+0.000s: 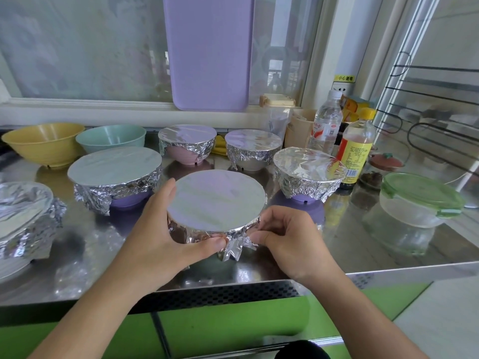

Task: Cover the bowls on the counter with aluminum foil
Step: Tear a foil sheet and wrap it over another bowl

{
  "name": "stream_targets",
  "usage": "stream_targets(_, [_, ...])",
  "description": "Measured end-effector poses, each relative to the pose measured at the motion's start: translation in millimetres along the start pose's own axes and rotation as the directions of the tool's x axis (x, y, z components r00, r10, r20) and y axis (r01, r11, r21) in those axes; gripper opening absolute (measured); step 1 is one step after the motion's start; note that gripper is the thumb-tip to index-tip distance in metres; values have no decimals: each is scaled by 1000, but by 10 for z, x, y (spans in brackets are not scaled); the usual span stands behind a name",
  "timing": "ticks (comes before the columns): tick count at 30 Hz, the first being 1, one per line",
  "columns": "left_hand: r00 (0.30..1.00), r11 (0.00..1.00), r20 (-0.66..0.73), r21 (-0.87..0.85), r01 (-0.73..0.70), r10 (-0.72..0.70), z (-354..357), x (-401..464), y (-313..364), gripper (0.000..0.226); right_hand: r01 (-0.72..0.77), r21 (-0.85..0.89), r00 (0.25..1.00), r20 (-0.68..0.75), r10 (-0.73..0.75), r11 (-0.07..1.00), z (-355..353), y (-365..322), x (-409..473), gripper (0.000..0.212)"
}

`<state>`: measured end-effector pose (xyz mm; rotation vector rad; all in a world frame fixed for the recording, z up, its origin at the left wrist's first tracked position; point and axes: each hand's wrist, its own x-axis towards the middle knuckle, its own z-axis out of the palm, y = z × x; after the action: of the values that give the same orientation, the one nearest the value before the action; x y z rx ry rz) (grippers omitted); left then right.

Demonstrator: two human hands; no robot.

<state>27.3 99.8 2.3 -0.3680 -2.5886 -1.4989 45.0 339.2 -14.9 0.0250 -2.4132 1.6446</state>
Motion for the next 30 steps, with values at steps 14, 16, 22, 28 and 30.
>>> stream_targets(14, [1000, 1000, 14, 13, -3, 3, -36, 57, -73, 142, 225, -279, 974, 38, -223, 934, 77, 40, 0, 80])
stream_targets(16, [1000, 1000, 12, -3, 1, 0, -29, 57, -66, 147, 233, -280, 972, 43, -231, 931, 95, 20, -28, 75])
stream_targets(22, [1000, 992, 10, -127, 24, -23, 25, 64, -96, 142, 258, -298, 966, 90, -243, 919, 121, -16, -51, 72])
stream_targets(28, [999, 984, 39, -178, 29, -22, -1, 84, -163, 137, 145, -252, 986, 121, -118, 957, -112, -48, 10, 91])
stream_targets(30, [998, 982, 51, -185, 36, -27, -35, 82, -162, 151, 128, -109, 982, 155, -111, 986, -192, -117, 74, 104])
